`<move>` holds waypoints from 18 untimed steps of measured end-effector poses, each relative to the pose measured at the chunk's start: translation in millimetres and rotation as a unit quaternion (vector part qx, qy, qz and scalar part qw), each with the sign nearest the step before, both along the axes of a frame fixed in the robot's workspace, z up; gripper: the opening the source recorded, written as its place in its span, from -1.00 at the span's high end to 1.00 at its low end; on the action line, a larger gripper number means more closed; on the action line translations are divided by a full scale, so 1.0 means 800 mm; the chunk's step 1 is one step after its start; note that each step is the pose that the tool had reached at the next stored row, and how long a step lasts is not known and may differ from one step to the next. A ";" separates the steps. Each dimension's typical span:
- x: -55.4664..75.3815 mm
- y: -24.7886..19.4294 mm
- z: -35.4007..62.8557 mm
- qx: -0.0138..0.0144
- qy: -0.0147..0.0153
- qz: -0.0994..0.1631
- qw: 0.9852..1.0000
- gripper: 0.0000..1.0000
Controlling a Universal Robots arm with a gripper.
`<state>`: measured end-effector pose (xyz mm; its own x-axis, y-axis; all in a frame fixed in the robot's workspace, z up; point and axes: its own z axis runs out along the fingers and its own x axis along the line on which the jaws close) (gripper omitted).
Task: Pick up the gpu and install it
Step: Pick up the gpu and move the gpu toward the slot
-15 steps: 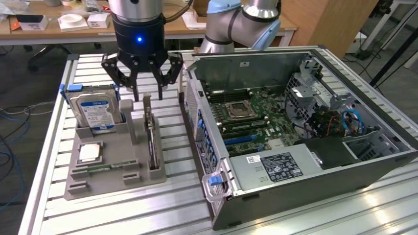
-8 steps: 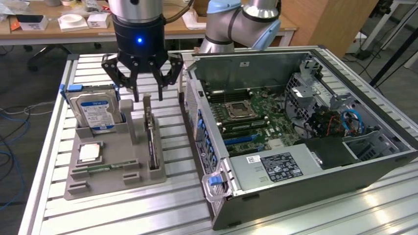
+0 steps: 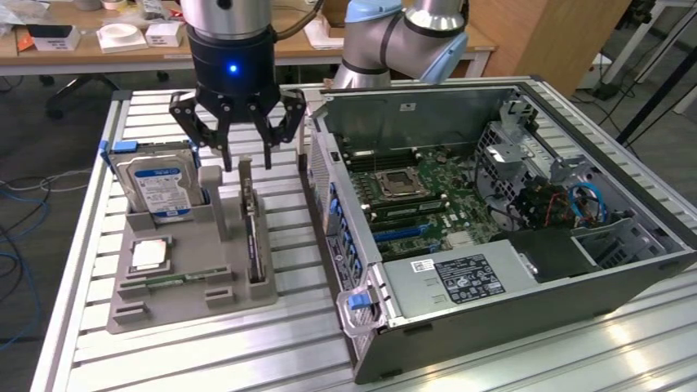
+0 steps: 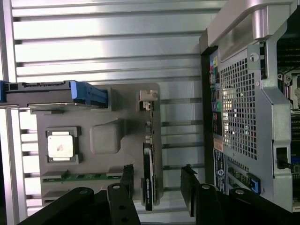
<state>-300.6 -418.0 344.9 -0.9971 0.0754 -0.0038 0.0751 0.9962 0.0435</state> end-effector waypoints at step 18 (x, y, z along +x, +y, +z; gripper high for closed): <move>0.000 -0.0030 -0.006 0.000 0.000 0.000 1.000 -0.06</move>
